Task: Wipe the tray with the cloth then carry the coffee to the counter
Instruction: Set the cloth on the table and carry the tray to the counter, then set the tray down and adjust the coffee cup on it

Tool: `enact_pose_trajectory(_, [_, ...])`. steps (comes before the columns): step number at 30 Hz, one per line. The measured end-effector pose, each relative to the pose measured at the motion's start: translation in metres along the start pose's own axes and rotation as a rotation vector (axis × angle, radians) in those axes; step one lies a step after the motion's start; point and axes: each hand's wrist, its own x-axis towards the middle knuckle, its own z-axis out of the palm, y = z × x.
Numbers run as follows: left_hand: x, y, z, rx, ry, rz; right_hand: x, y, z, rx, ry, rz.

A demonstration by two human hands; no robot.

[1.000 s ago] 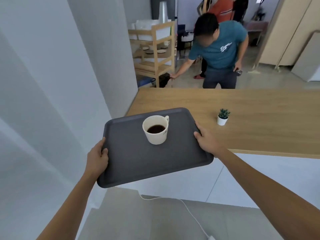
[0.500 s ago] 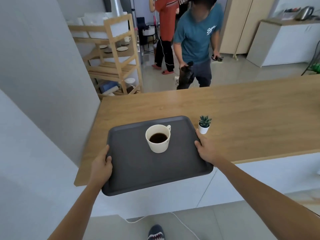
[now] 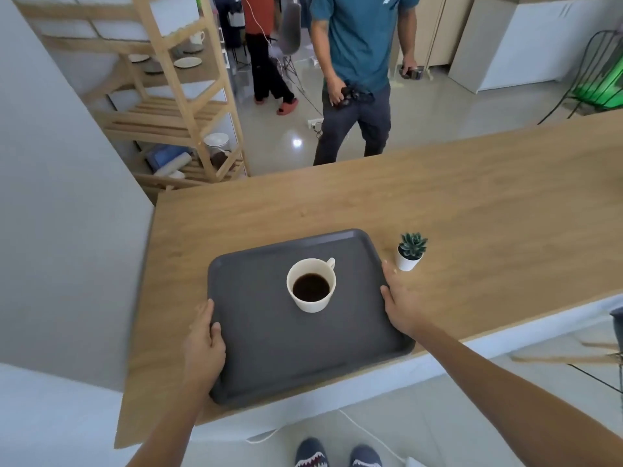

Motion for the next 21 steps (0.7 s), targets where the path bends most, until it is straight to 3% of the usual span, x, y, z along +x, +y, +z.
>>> enact_pose_trajectory(12, [0.011, 0.002, 0.032, 0.048, 0.013, -0.001, 0.029, 0.018, 0.0, -0.051, 0.029, 0.019])
enact_pose_trajectory(21, [0.02, -0.003, 0.042, 0.146, -0.011, -0.001, 0.031, 0.029, 0.007, -0.158, 0.008, -0.077])
